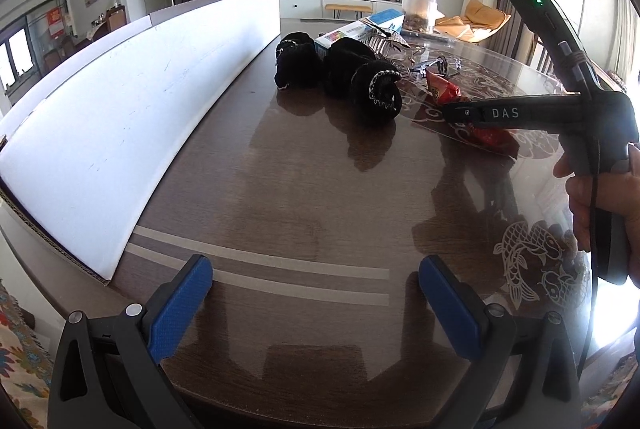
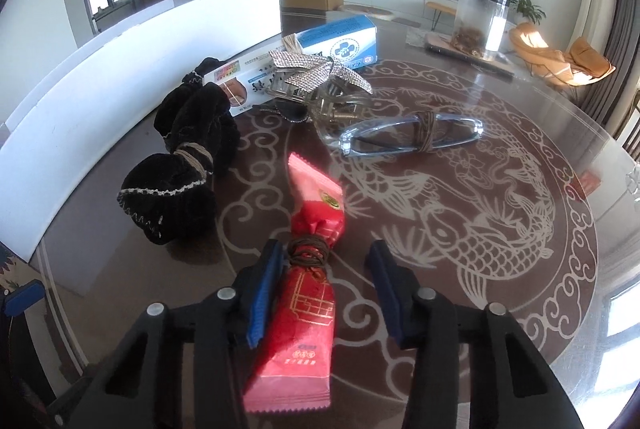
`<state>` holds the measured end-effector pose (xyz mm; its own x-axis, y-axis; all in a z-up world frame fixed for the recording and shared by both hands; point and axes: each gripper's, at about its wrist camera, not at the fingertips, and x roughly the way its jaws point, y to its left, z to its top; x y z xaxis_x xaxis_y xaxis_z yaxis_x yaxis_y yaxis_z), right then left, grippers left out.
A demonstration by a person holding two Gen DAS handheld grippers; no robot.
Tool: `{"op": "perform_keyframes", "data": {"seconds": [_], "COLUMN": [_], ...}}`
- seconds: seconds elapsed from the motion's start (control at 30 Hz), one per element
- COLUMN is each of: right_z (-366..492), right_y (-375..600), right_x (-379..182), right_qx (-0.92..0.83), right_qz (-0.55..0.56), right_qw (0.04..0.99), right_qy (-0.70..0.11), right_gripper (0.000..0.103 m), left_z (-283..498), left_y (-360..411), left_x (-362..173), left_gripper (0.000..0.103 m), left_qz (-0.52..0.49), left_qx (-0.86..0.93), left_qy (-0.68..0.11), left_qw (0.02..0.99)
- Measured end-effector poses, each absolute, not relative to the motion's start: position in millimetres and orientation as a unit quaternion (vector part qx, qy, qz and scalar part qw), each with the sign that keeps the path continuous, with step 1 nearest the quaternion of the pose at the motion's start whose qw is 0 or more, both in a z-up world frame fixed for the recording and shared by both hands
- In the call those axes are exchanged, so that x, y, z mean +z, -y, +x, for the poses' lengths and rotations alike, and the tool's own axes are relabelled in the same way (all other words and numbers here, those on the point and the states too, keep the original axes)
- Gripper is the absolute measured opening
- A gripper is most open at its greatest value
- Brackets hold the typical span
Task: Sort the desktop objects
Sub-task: 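Move the right tool down onto the red snack packet and grasp it, then grasp the black velvet pouch with the left tool while the right tool holds the red packet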
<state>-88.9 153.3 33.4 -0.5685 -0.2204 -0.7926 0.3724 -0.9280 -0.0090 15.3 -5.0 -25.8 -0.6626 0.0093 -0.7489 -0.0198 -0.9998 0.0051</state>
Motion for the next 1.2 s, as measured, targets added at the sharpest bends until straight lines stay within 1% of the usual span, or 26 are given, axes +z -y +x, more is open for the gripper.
{"op": "perform_keyframes", "data": {"seconds": [0.03, 0.27, 0.37, 0.43, 0.5, 0.57, 0.7, 0.8, 0.9, 1.0, 1.03, 1.1, 1.13, 1.17, 1.2], "right_z": [-88, -65, -67, -66, -65, -65, -65, -65, -65, -66, -66, -65, -65, -65, -64], "right_y": [-158, -195, -198, -193, -192, -195, -195, -193, -197, -199, -199, -197, -195, -194, -193], "right_x": [34, 34, 34, 34, 34, 33, 33, 33, 33, 33, 33, 33, 33, 32, 32], "right_qx": [-0.882, -0.891, -0.890, -0.891, -0.891, -0.890, -0.890, -0.890, -0.890, -0.890, -0.890, -0.890, -0.890, -0.890, -0.890], "right_qz": [0.433, 0.425, 0.426, 0.425, 0.425, 0.426, 0.426, 0.425, 0.426, 0.426, 0.426, 0.426, 0.426, 0.426, 0.425], "right_qw": [0.166, 0.148, 0.151, 0.145, 0.144, 0.148, 0.149, 0.148, 0.153, 0.157, 0.156, 0.154, 0.152, 0.150, 0.148], "right_qy": [-0.088, -0.064, -0.056, -0.070, -0.073, -0.063, -0.060, -0.063, -0.052, -0.044, -0.045, -0.052, -0.057, -0.062, -0.066], "right_gripper": [0.032, 0.032, 0.032, 0.032, 0.032, 0.032, 0.033, 0.033, 0.032, 0.032, 0.033, 0.033, 0.033, 0.033, 0.033], "left_z": [15, -1, -24, -39, -56, -83, -140, -167, -181, -171, -165, -152, -146, -138, -131], "left_y": [5, 2, -5, -11, -22, -32, -41, -44, -45, -37, -34, -30, -30, -29, -27], "left_x": [-26, -24, -19, -5, 15, 24, 15, 1, -16, -18, -14, -8, -5, -2, -1], "left_gripper": [0.103, 0.103, 0.103, 0.103, 0.103, 0.103, 0.103, 0.103, 0.103, 0.102, 0.097, 0.068, 0.059, 0.039, 0.035], "left_qz": [-0.411, -0.442, -0.462, -0.455, -0.434, -0.437, -0.470, -0.496, -0.523, -0.503, -0.491, -0.471, -0.465, -0.462, -0.458], "left_qx": [0.912, 0.897, 0.886, 0.888, 0.899, 0.898, 0.882, 0.867, 0.850, 0.861, 0.869, 0.881, 0.884, 0.887, 0.888], "left_qy": [-0.007, -0.002, 0.011, 0.035, 0.032, 0.026, 0.032, 0.030, 0.021, 0.030, 0.027, 0.016, 0.008, -0.002, -0.015], "left_qw": [0.008, 0.000, 0.031, 0.056, 0.054, 0.038, 0.000, -0.030, -0.057, -0.060, -0.060, -0.047, -0.037, -0.028, -0.025]}}
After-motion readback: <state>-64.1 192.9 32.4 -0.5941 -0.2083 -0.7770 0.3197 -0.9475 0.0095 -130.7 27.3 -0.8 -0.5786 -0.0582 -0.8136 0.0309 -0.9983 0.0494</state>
